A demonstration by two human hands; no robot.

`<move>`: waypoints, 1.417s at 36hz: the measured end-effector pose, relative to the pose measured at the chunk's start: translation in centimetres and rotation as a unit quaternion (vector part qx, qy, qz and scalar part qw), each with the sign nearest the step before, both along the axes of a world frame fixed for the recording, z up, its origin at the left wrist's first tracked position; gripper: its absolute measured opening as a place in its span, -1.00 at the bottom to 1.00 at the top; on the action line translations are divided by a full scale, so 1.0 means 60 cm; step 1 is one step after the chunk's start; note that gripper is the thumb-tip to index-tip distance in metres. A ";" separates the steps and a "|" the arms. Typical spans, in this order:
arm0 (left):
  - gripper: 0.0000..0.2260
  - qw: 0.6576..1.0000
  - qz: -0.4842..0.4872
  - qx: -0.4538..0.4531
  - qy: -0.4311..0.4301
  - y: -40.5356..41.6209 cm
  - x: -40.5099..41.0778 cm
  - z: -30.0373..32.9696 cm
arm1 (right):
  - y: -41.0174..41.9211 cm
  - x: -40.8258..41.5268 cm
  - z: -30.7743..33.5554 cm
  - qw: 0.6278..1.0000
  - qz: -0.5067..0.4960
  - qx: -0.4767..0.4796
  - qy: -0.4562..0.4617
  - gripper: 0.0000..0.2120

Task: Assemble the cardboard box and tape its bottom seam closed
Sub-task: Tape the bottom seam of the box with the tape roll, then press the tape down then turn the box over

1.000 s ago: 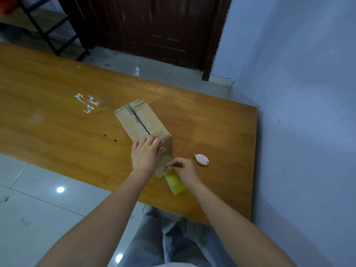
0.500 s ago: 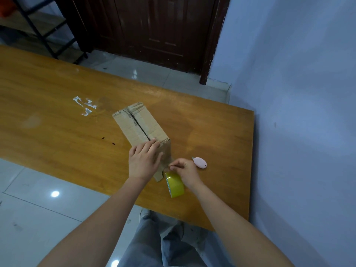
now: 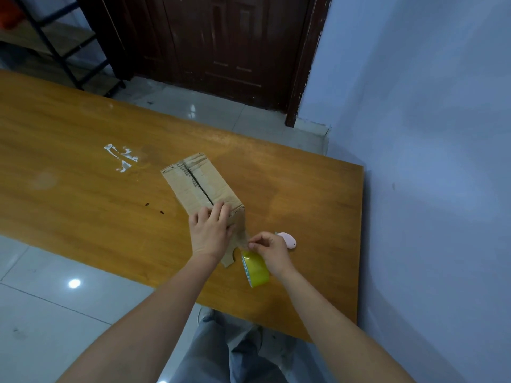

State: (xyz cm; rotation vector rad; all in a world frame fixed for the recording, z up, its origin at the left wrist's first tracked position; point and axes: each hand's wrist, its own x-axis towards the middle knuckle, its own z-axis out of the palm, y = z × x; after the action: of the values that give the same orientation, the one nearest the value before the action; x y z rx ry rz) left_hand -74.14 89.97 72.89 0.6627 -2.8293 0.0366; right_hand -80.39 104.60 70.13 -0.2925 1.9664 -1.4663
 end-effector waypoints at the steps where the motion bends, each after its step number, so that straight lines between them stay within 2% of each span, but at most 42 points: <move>1: -0.58 1.000 0.007 0.021 -0.001 0.002 0.000 0.003 | 0.000 -0.001 0.000 1.000 0.000 0.003 0.004 -0.79; 5: -0.73 0.979 0.036 0.196 0.042 0.009 0.001 0.013 | 0.002 -0.010 0.008 1.000 -0.001 0.014 0.026 -0.82; 8: -0.66 0.951 0.032 0.303 0.052 0.019 0.008 0.016 | 0.004 -0.020 0.018 0.999 -0.016 0.010 0.034 -0.72; 14: -0.47 0.908 0.016 0.415 0.047 0.051 0.004 0.037 | 0.002 -0.038 0.047 0.998 -0.041 -0.013 0.044 -0.70; 18: -0.42 0.894 0.020 0.445 0.042 0.062 -0.009 0.059 | 0.007 -0.049 0.061 0.997 -0.055 -0.003 0.051 -0.85; 21: -0.60 0.906 0.001 0.414 0.086 0.039 -0.016 0.068 | 0.015 -0.057 0.072 0.995 -0.076 0.007 0.069 -0.75; 24: -0.63 0.947 -0.063 0.307 0.070 -0.011 -0.016 0.070 | 0.023 -0.066 0.080 0.993 -0.091 0.013 0.079 -0.72; 26: -0.50 0.960 -0.124 0.250 0.031 -0.055 -0.017 0.070 | 0.025 -0.070 0.088 0.991 -0.107 0.011 0.082 -0.73; 29: -0.13 0.953 -0.210 0.194 -0.097 -0.125 -0.027 0.066 | 0.022 -0.075 0.101 0.988 -0.130 -0.001 0.084 -0.73; 33: 0.01 0.926 -0.264 0.121 -0.240 -0.193 -0.050 0.054 | 0.011 -0.079 0.115 0.983 -0.158 -0.001 0.090 -0.73; 36: 0.00 0.914 -0.271 0.086 -0.290 -0.211 -0.060 0.048 | 0.001 -0.079 0.123 0.981 -0.172 0.010 0.093 -0.75; 42: -0.11 0.927 -0.250 -0.011 -0.281 -0.194 -0.066 0.043 | -0.012 -0.081 0.145 0.972 -0.210 0.020 0.104 -0.73; 47: -0.10 0.949 -0.170 -0.025 -0.264 -0.165 -0.071 0.048 | -0.018 -0.095 0.177 0.961 -0.240 0.029 0.133 -0.71; 51: -0.07 0.947 -0.156 -0.038 -0.277 -0.152 -0.082 0.061 | -0.025 -0.107 0.203 0.956 -0.251 0.022 0.150 -0.71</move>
State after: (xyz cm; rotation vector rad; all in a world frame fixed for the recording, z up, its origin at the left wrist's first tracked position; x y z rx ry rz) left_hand -79.08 80.86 76.53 0.1939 -3.4134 0.3212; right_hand -86.80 103.12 82.30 0.0170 2.4407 -1.7674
